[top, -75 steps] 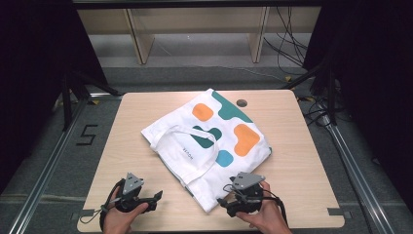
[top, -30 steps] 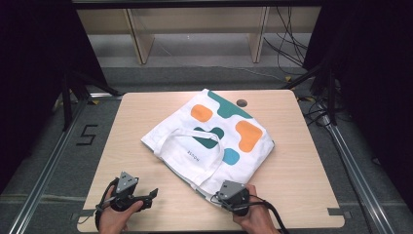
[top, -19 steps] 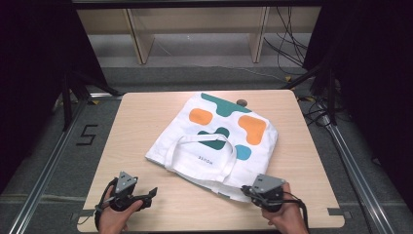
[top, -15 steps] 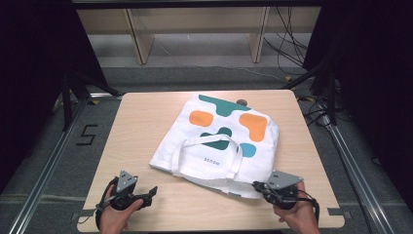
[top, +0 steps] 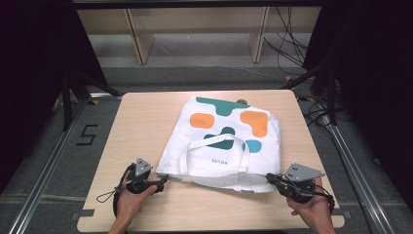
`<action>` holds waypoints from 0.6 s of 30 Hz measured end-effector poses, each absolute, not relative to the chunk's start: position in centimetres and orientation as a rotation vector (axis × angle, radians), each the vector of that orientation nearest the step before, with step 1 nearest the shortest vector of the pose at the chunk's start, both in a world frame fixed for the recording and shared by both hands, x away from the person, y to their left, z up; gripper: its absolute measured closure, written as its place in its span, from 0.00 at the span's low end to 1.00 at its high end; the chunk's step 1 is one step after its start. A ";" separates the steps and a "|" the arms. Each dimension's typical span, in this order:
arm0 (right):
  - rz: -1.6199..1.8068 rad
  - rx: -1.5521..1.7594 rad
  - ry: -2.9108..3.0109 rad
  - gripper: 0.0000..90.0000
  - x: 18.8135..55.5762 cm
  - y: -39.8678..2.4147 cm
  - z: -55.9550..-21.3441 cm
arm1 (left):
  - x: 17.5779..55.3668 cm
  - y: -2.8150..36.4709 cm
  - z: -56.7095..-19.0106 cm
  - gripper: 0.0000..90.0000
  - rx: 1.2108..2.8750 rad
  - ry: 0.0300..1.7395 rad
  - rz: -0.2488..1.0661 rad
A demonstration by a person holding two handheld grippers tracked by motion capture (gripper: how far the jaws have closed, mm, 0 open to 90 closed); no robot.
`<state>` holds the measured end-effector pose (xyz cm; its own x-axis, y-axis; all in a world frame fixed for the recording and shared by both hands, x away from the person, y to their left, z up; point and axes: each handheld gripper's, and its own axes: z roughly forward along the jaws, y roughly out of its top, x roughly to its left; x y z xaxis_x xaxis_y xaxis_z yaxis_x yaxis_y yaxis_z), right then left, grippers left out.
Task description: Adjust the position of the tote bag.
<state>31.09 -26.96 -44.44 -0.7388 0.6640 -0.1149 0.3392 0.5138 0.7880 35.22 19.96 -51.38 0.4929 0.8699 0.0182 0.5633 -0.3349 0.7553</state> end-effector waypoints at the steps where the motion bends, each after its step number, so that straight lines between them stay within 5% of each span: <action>1: 1.097 0.827 2.355 0.98 31.1 -27.0 -44.4 | 35.4 19.9 -51.5 0.26 2.059 1.175 0.587; 7: 1.102 0.838 2.349 0.97 31.2 -27.3 -44.5 | 36.4 19.3 -51.5 0.29 2.105 1.106 0.669; 11: 1.071 0.811 2.349 0.96 31.2 -27.2 -44.8 | 36.7 18.8 -51.5 0.44 1.984 1.071 0.634; 18: 0.894 0.705 2.408 0.69 31.0 -25.4 -46.8 | 37.2 18.2 -50.5 0.57 1.949 0.974 0.723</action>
<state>30.97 -25.41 -46.83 -0.7556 0.6061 -0.2485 0.2971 0.6552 0.6946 37.18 18.18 -50.51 0.5354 0.8350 0.1269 0.3631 -0.3633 0.8580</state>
